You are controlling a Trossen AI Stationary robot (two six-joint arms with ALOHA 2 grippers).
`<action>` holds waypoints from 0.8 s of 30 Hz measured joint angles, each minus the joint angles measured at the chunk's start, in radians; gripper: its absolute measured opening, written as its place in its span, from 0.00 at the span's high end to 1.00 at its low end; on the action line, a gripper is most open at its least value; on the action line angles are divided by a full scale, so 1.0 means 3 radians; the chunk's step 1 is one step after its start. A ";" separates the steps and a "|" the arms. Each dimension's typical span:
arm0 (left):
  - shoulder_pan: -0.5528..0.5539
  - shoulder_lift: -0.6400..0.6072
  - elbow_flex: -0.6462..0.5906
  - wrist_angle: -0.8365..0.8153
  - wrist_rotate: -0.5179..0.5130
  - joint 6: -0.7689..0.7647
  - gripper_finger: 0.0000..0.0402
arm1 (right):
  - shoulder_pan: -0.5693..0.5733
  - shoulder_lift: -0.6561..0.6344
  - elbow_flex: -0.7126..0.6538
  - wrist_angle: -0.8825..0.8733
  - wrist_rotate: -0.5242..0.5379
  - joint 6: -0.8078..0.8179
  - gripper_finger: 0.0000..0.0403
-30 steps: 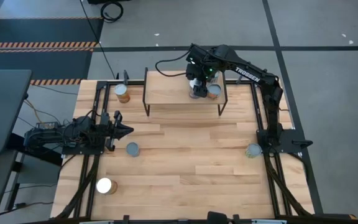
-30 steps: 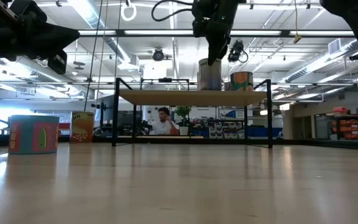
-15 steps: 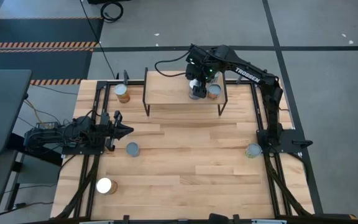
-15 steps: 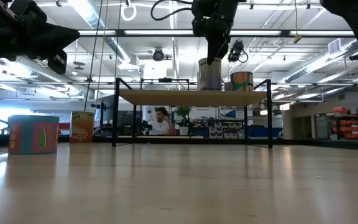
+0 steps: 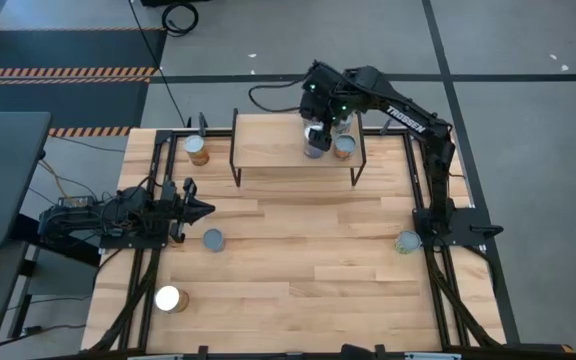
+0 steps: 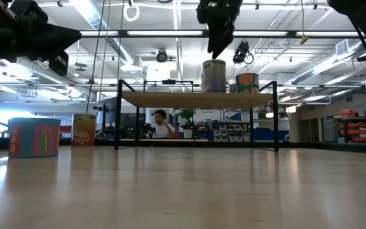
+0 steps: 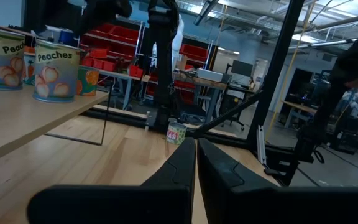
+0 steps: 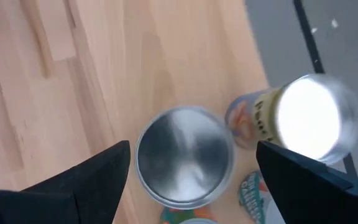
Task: Pick and place cans onto a shelf
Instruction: Put the canned peaches on the shelf aligned with the other canned peaches, then put the bottom canned corn on the shelf
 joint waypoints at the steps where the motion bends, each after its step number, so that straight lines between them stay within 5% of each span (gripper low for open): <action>1: 0.0000 0.0000 -0.0001 0.0023 -0.0010 -0.0001 0.94 | 0.0007 0.0000 0.0077 -0.0001 0.0002 0.0046 0.11; 9: 0.0000 0.0001 0.0000 0.0186 -0.0064 -0.0032 0.94 | 0.0218 -0.0419 0.0019 0.0224 0.0085 0.0705 0.13; 16: -0.0003 0.0000 0.0000 0.0851 -0.0040 -0.1147 0.94 | 0.0639 -0.0675 0.0016 0.0386 0.0121 0.1149 0.14; 24: -0.0028 0.0087 0.0153 0.0805 -0.0230 -0.1508 0.94 | 0.1123 -0.0839 0.0015 0.0370 0.0430 0.1566 0.14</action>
